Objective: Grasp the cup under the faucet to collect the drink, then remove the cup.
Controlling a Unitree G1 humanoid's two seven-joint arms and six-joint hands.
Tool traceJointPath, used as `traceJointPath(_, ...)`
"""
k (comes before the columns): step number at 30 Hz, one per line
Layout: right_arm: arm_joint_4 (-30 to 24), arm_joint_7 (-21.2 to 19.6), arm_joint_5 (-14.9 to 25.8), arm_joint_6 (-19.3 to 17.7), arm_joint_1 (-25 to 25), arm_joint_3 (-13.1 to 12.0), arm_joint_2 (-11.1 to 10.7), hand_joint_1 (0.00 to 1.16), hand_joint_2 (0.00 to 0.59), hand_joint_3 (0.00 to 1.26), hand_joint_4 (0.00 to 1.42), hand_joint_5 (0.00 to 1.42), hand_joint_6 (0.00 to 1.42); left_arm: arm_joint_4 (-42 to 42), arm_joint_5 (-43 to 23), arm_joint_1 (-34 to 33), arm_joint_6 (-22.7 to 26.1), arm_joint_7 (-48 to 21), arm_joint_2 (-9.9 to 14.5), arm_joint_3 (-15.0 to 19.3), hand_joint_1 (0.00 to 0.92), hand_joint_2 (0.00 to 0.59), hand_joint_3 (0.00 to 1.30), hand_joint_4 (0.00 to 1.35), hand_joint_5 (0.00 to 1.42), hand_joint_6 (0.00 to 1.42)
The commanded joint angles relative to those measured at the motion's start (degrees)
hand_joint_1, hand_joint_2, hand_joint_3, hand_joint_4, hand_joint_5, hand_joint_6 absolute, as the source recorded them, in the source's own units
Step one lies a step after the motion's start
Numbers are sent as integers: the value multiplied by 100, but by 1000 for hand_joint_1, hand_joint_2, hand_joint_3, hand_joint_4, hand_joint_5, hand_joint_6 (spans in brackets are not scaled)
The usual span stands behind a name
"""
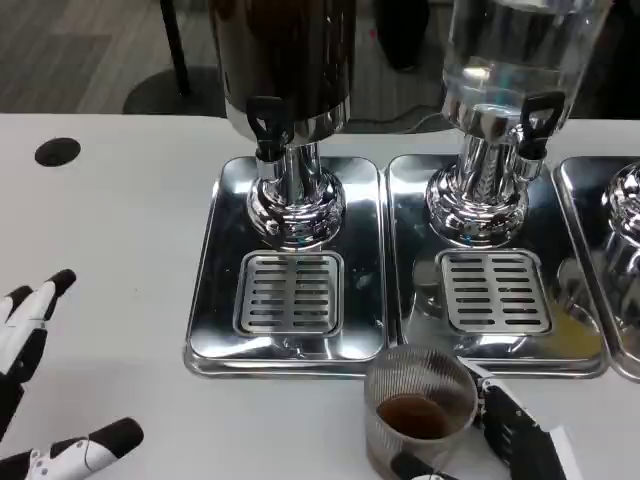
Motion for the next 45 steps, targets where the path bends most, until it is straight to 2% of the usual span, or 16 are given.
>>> traceJointPath(1, -59, -70, -25, -188, 16, -10, -4, 820, 230, 308, 224, 319, 326, -64, -28, 44, -52, -56, 24, 42, 0, 13, 0, 0, 0, 0)
traceJointPath(8, 35, -48, 22, -241, 1, -8, -13, 820, 230, 307, 209, 304, 314, -75, -29, -12, -23, -80, 39, 31, 0, 13, 0, 0, 0, 0)
traceJointPath(12, 82, -49, 20, -259, -16, -5, -11, 820, 223, 265, 182, 275, 302, -68, -20, -25, -14, -88, 35, 19, 0, 13, 0, 0, 0, 0)
traceJointPath(18, 132, -60, -8, -276, -38, -6, -6, 821, 222, 237, 131, 210, 173, -71, -21, -39, -1, -102, 35, 23, 0, 14, 0, 0, 0, 0)
traceJointPath(27, 159, -77, -30, -294, -34, -15, -5, 808, 219, 228, 119, 191, 147, -53, -16, -63, 0, -114, 33, 10, 0, 14, 0, 0, 0, 0)
traceJointPath(35, 94, -121, -106, -294, -13, -29, -20, 789, 218, 225, 88, 147, 20, -43, -16, -72, 8, -120, 30, 4, 0, 14, 0, 0, 0, 0)
traceJointPath(45, -102, -144, -133, -285, 59, -55, -56, 783, 224, 191, 68, 123, 8, -3, -10, -70, -5, -109, 19, -17, 0, 14, 0, 0, 0, 0)
